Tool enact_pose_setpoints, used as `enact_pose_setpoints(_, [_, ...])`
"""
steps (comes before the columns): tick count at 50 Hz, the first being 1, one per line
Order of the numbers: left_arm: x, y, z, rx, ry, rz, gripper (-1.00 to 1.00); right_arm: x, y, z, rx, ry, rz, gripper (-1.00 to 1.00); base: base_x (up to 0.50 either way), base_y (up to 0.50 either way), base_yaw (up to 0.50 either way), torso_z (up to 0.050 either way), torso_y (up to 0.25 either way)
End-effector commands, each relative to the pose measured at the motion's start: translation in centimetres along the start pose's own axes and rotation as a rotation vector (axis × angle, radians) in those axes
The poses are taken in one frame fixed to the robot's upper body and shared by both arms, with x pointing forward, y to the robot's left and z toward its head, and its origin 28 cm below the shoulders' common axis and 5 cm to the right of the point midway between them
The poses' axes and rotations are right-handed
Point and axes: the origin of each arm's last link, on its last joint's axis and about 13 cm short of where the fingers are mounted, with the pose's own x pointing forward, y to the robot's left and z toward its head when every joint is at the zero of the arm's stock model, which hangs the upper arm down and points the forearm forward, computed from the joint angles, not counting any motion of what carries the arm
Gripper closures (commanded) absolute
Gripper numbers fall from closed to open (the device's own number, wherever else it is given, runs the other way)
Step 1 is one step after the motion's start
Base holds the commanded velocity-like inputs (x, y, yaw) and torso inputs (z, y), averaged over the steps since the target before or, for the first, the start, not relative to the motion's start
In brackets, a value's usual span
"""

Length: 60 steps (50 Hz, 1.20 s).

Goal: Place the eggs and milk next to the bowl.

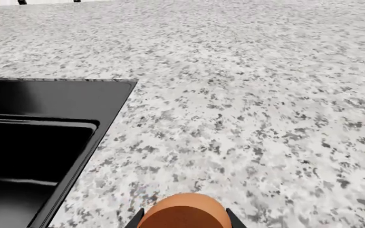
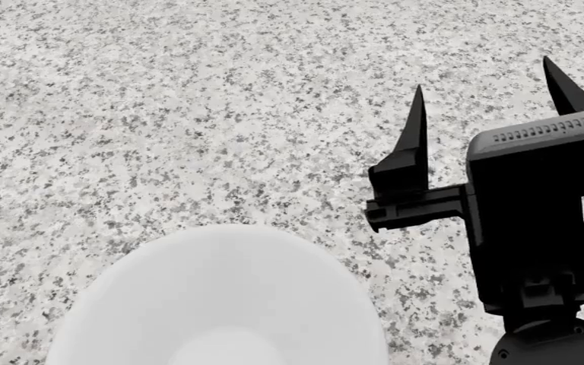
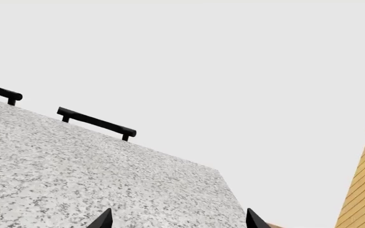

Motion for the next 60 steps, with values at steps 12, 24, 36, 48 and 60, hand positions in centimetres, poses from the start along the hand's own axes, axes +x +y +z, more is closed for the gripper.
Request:
enact_pose_setpoints(12, [-3.2,0.0,3.0,0.148,0.064,-0.297,1.00,-0.4,-0.2,0.2,0.010,-0.021,-0.017,-1.00,0.00,0.00,0.00,0.000,0.000])
enact_pose_setpoints(24, [-4.2,-0.3,3.8,0.192,0.078,-0.406,1.00,-0.8,-0.4,0.1,0.011,-0.020,-0.022,-1.00,0.00,0.00,0.00,0.000,0.000])
enact_pose_setpoints(36, [-4.6,-0.6,3.8,0.233,0.093,-0.486,1.00,-1.1,-0.5,0.2,0.012,-0.021,-0.028,-1.00,0.00,0.00,0.00,0.000,0.000])
enact_pose_setpoints(48, [-4.8,-0.7,3.8,0.303,0.070,-0.579,1.00,-1.3,-0.7,0.3,0.012,-0.019,-0.034,-1.00,0.00,0.00,0.00,0.000,0.000])
enact_pose_setpoints(60, [-5.0,-1.1,4.0,0.416,0.031,-0.615,1.00,-1.6,-0.7,0.3,0.013,-0.020,-0.036,-1.00,0.00,0.00,0.00,0.000,0.000])
